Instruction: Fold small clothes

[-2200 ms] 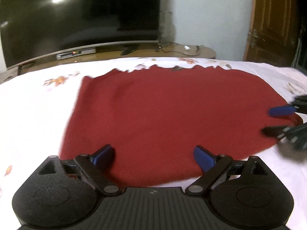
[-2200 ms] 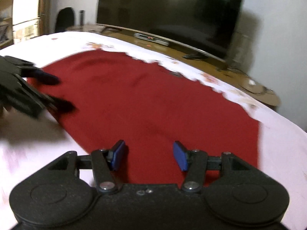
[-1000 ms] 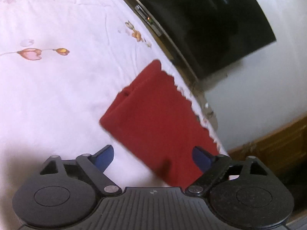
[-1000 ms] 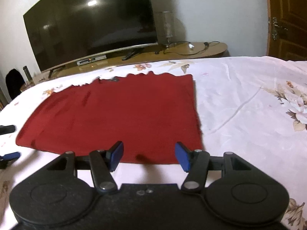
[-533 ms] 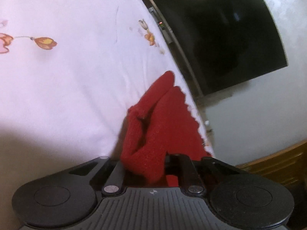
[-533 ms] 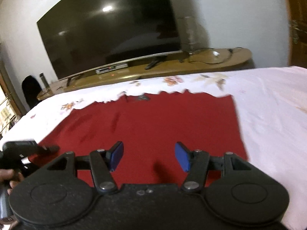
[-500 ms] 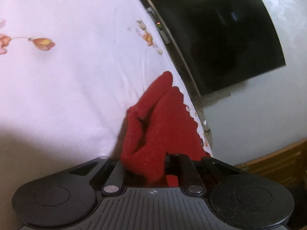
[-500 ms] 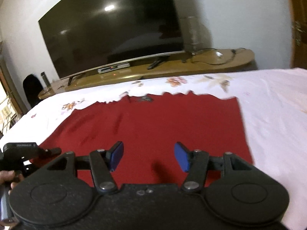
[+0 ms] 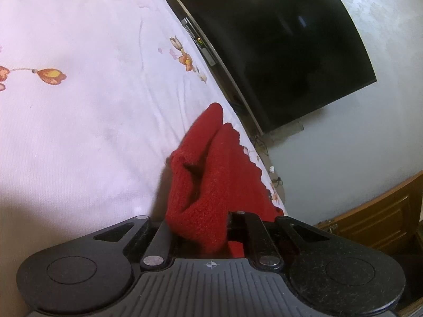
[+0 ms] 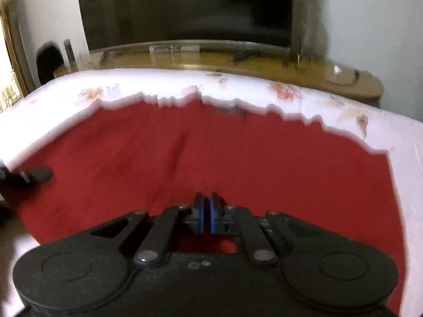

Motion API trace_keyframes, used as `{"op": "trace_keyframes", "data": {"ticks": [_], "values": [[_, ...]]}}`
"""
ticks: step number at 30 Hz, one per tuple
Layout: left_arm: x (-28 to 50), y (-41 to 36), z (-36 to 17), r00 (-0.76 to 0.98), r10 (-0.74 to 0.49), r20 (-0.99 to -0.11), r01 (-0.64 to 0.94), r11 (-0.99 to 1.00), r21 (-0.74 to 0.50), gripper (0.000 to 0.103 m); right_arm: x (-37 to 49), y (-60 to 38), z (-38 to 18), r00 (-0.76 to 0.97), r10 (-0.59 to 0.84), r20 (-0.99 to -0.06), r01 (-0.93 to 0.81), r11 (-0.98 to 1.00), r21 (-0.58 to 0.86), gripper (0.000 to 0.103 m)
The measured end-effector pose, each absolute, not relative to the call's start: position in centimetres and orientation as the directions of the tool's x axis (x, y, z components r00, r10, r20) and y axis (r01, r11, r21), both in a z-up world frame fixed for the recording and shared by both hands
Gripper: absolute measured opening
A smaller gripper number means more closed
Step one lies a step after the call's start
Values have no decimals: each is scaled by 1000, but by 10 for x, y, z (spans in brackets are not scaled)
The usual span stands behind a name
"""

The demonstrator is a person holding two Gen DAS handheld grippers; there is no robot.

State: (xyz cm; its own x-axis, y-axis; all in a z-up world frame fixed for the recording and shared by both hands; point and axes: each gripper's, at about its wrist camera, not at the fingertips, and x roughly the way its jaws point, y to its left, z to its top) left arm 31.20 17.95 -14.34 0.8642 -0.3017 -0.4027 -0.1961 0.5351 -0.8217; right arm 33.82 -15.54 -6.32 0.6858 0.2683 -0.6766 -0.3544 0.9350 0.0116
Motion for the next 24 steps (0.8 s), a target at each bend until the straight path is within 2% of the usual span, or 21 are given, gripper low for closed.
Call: {"op": "trace_keyframes", "data": {"ticks": [6, 9, 11, 13, 17, 24], "values": [[315, 181, -137, 859, -310, -408, -181, 562, -807, 9, 331, -157, -60, 706, 270, -654, -339, 941, 22, 7], [316, 180, -139, 858, -309, -410, -185, 560, -808, 9, 323, -161, -52, 717, 330, -614, -349, 932, 93, 9], [315, 180, -141, 858, -308, -411, -188, 557, -809, 9, 319, -156, -50, 728, 339, -596, -374, 925, 68, 9], [316, 179, -141, 858, -307, -413, -189, 558, -808, 9, 325, -154, -63, 701, 317, -639, -371, 927, 53, 8], [317, 178, -134, 860, -304, -410, -180, 572, -801, 9, 326, -161, -66, 703, 341, -624, -352, 929, 112, 8], [316, 175, -116, 864, -301, -404, -156, 602, -783, 9, 326, -163, -66, 702, 347, -622, -344, 930, 130, 8]]}}
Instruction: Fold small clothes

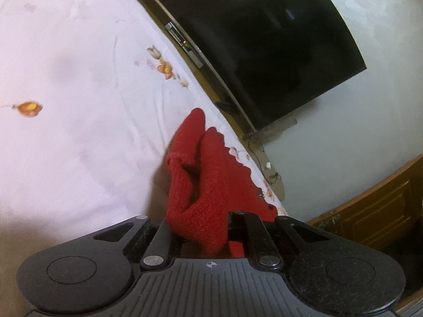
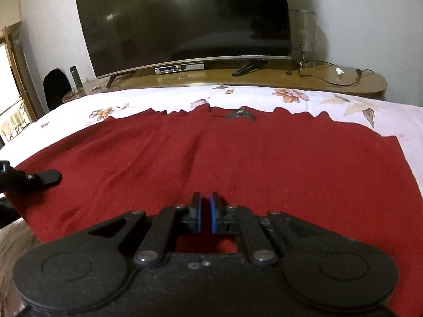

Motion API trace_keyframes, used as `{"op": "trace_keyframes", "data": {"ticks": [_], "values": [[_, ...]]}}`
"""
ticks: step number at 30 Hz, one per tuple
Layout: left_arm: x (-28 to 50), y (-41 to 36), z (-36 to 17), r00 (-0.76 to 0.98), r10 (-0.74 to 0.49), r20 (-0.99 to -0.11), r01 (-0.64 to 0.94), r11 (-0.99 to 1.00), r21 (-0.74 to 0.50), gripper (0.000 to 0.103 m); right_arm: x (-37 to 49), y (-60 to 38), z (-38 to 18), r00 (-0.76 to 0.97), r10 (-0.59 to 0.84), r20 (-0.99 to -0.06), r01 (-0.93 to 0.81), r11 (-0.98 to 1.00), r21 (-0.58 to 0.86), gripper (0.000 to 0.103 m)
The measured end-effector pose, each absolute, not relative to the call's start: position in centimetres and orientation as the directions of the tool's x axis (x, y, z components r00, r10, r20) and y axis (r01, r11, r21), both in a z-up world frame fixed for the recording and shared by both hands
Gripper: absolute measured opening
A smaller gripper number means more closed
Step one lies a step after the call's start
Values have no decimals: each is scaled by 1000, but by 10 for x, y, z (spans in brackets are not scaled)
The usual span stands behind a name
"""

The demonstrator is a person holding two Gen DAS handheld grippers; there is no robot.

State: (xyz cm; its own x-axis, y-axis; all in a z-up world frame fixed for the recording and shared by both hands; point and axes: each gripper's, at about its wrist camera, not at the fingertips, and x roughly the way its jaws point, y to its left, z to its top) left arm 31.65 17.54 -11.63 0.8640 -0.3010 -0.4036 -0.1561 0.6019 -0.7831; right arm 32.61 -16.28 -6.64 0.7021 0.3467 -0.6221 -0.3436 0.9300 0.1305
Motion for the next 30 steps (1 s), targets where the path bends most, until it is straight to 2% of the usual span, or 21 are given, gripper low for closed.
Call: {"op": "trace_keyframes", "data": {"ticks": [5, 11, 15, 17, 20, 21, 22, 24, 26, 27, 28, 29, 30], "values": [[319, 169, -88, 876, -329, -353, -78, 626, -776, 9, 329, -167, -69, 697, 362, -619, -318, 930, 186, 8], [336, 143, -45, 872, -428, -236, 79, 600, -796, 9, 333, -182, -73, 680, 413, -606, -279, 910, 306, 7], [357, 96, -21, 796, -582, -169, 256, 575, -777, 9, 336, -191, -76, 668, 441, -599, -256, 892, 372, 6], [368, 66, -17, 733, -659, -169, 328, 560, -761, 9, 339, -197, -77, 656, 462, -597, -243, 878, 413, 5], [385, 21, -25, 630, -742, -230, 389, 558, -733, 9, 342, -229, -76, 634, 523, -570, -152, 807, 571, 6], [391, 6, -32, 592, -758, -274, 393, 569, -722, 9, 335, -253, -75, 675, 504, -539, -83, 778, 623, 13], [395, -10, -41, 559, -764, -323, 393, 587, -708, 9, 326, -276, -75, 712, 476, -517, -23, 750, 661, 15], [403, -38, -63, 485, -766, -423, 391, 622, -678, 9, 305, -326, -79, 760, 438, -480, 68, 681, 729, 15], [406, -68, -90, 419, -718, -555, 382, 694, -610, 9, 283, -366, -80, 795, 388, -466, 128, 644, 754, 21], [401, -75, -94, 425, -709, -563, 397, 705, -588, 11, 273, -383, -79, 804, 372, -464, 145, 635, 759, 25], [393, -77, -91, 446, -705, -552, 417, 709, -569, 32, 267, -392, -77, 806, 375, -457, 142, 627, 766, 28], [389, -76, -86, 439, -722, -535, 430, 692, -580, 49, 261, -399, -74, 808, 379, -452, 138, 624, 769, 47], [383, -74, -79, 428, -743, -515, 440, 668, -600, 80, 255, -403, -70, 812, 361, -459, 145, 637, 757, 57]]}}
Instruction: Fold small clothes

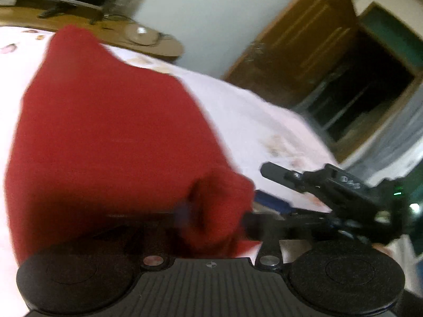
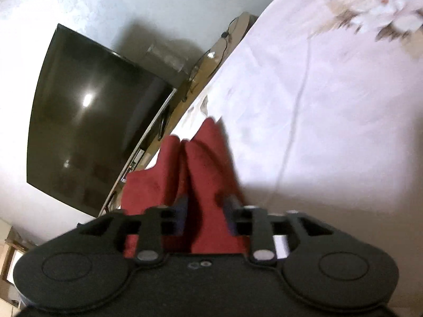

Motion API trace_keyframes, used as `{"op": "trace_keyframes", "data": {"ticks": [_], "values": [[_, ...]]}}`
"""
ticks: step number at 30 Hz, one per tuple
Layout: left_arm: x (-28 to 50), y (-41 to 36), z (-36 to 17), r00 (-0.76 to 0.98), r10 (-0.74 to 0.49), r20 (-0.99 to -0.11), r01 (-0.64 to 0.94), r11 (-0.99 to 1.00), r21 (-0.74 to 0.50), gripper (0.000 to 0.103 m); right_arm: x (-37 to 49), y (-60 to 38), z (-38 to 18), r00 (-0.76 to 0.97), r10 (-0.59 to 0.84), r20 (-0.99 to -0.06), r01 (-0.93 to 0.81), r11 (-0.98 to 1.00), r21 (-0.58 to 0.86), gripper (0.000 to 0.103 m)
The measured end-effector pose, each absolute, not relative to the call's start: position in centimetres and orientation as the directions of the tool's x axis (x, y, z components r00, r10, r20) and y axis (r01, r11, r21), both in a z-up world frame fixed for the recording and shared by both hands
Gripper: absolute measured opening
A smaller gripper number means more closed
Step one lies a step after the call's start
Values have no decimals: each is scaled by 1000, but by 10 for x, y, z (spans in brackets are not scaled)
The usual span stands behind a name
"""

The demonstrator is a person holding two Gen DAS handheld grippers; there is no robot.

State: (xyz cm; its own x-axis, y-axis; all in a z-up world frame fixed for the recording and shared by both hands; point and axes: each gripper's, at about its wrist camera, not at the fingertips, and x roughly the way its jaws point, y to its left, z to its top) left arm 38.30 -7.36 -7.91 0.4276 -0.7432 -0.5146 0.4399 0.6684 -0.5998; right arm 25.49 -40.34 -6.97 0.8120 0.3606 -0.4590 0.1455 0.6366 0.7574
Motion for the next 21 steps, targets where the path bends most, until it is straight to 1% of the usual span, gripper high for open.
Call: {"op": "trace_keyframes", "data": {"ticks": [1, 4, 6, 8, 9, 11, 12, 13, 16, 18, 21], "values": [[374, -69, -68, 439, -755, -487, 458, 655, -601, 93, 249, -406, -65, 822, 337, -459, 147, 653, 743, 60], [353, -45, -44, 485, -764, -426, 510, 643, -572, 94, 239, -409, -62, 821, 356, -446, 140, 632, 762, 60], [352, -18, -41, 540, -735, -410, 471, 668, -576, 93, 240, -405, -62, 815, 381, -437, 127, 618, 776, 60], [362, 7, -43, 618, -654, -437, 386, 736, -556, 93, 242, -396, -63, 804, 401, -439, 109, 627, 771, 60], [367, 19, -45, 654, -604, -456, 327, 769, -549, 91, 245, -396, -62, 798, 412, -439, 100, 629, 771, 60], [370, 39, -53, 686, -554, -472, 248, 787, -565, 89, 251, -391, -63, 788, 430, -440, 86, 632, 770, 60], [366, 45, -58, 695, -528, -489, 220, 803, -554, 89, 255, -388, -64, 781, 440, -443, 81, 632, 770, 60], [367, 49, -63, 699, -478, -532, 177, 836, -519, 89, 259, -385, -64, 770, 451, -451, 81, 632, 771, 60], [367, 41, -76, 687, -423, -591, 141, 875, -463, 89, 273, -375, -60, 730, 489, -478, 89, 626, 775, 60], [367, 37, -82, 670, -411, -618, 130, 885, -447, 89, 277, -366, -55, 709, 484, -513, 101, 650, 753, 61], [373, 38, -87, 671, -393, -629, 123, 895, -429, 89, 272, -356, -50, 672, 505, -542, 71, 684, 726, 62]]}}
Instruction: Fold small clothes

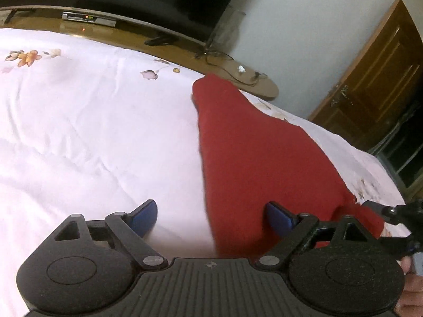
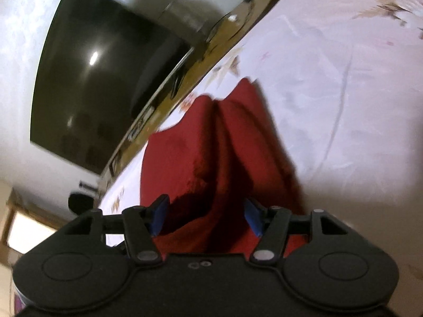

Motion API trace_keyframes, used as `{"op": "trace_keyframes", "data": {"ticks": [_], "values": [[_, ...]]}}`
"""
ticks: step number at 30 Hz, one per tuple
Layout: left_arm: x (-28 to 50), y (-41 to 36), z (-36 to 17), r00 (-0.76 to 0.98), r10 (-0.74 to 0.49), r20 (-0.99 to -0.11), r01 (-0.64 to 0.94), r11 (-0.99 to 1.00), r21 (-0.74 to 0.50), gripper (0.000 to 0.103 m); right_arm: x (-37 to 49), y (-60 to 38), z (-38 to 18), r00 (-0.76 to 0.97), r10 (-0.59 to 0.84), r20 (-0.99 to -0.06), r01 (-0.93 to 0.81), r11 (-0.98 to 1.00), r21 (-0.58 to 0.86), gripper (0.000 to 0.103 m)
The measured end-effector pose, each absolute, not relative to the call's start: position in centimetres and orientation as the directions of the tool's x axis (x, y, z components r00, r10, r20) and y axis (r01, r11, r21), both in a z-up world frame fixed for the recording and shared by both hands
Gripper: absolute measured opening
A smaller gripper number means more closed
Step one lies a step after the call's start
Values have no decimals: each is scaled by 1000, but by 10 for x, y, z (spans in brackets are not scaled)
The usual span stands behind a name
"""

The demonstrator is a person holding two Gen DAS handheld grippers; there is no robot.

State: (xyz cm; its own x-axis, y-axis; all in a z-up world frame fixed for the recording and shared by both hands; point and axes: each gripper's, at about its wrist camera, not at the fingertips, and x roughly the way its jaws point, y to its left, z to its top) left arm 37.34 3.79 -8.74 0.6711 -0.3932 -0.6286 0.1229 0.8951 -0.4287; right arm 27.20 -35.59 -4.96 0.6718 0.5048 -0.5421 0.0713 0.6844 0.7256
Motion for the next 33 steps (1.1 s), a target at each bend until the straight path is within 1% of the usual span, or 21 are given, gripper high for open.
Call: {"op": "trace_keyframes", "data": {"ticks": [4, 8, 10, 13, 16, 21, 23, 24, 25, 26, 27, 28, 29, 31, 33], "values": [[369, 36, -87, 678, -381, -629, 125, 903, -412, 89, 264, -350, -35, 668, 459, -586, 66, 748, 661, 62], [366, 43, -86, 686, -375, -624, 99, 897, -430, 89, 240, -348, -19, 749, 356, -559, 68, 797, 600, 63], [365, 45, -86, 687, -375, -622, 84, 891, -445, 89, 237, -343, -16, 762, 373, -529, 26, 798, 602, 63], [362, 44, -85, 689, -368, -624, 75, 893, -445, 89, 243, -332, -15, 767, 384, -514, -16, 812, 583, 62], [357, 44, -86, 687, -369, -626, 68, 890, -450, 89, 251, -323, -17, 759, 401, -514, -44, 818, 573, 60], [343, 44, -84, 685, -371, -626, 68, 889, -453, 89, 251, -314, -18, 758, 389, -523, -54, 837, 544, 58], [341, 43, -86, 685, -370, -628, 64, 889, -454, 89, 252, -311, -20, 748, 389, -537, -56, 844, 533, 55], [340, 43, -87, 683, -370, -629, 63, 889, -454, 89, 254, -309, -21, 741, 381, -553, -53, 854, 518, 47], [339, 43, -87, 683, -370, -630, 63, 889, -454, 89, 255, -307, -22, 734, 377, -564, -56, 862, 503, 34], [339, 42, -87, 681, -371, -631, 64, 889, -453, 89, 257, -304, -23, 728, 377, -572, -62, 868, 493, 26], [339, 41, -87, 680, -370, -633, 66, 890, -450, 89, 258, -303, -23, 722, 377, -580, -68, 873, 482, 24], [339, 41, -87, 679, -370, -635, 69, 892, -446, 89, 258, -302, -23, 716, 374, -589, -73, 880, 470, 17], [339, 40, -87, 677, -371, -635, 71, 893, -445, 89, 258, -301, -22, 713, 370, -595, -79, 886, 457, 7], [339, 41, -86, 674, -375, -636, 78, 893, -443, 89, 250, -304, -15, 742, 353, -570, -94, 897, 433, 6], [338, 41, -85, 672, -373, -639, 88, 898, -430, 89, 240, -317, -13, 765, 339, -547, -75, 891, 448, 6]]}}
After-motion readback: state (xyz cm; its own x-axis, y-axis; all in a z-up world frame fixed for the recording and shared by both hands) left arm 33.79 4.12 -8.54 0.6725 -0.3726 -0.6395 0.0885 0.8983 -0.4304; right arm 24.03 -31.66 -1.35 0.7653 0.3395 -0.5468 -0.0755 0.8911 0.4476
